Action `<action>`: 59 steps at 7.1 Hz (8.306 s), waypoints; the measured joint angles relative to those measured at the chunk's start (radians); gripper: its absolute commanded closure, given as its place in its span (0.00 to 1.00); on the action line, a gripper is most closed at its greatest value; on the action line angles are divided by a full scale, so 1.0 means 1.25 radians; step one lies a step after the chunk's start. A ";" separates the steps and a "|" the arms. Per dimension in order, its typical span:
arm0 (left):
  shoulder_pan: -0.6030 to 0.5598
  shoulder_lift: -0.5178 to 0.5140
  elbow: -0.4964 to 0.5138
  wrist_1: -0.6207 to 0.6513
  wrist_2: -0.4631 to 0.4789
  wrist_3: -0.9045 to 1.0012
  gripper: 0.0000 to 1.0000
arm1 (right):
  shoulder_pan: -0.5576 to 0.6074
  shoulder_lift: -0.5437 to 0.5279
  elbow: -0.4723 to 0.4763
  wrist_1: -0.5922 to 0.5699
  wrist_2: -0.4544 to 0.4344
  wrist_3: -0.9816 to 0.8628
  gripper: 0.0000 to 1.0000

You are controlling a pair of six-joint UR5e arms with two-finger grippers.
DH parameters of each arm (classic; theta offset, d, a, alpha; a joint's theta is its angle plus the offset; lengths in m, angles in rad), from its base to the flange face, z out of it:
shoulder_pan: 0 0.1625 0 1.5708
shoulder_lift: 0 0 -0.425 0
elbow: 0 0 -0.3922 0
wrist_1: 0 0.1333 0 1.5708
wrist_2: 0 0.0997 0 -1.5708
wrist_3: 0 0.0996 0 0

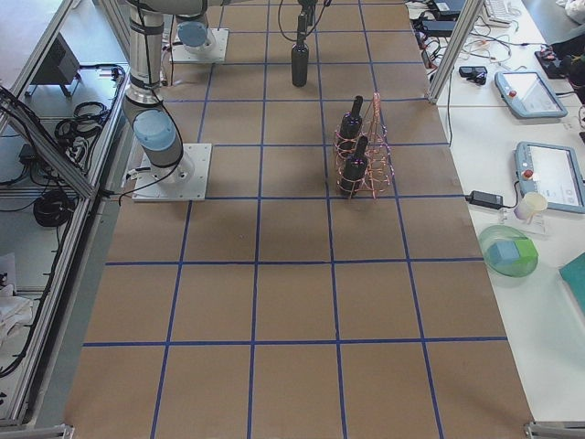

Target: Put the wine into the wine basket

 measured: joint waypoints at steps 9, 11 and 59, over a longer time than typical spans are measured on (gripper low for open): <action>-0.004 0.000 -0.002 -0.001 -0.001 0.001 0.00 | -0.010 -0.011 0.017 -0.026 0.039 0.001 0.88; -0.006 0.000 -0.002 0.000 -0.002 0.000 0.00 | -0.054 -0.056 0.017 0.008 0.029 -0.028 0.89; -0.017 0.010 -0.012 0.007 -0.090 -0.008 0.00 | -0.251 -0.179 0.013 0.291 0.021 -0.386 0.83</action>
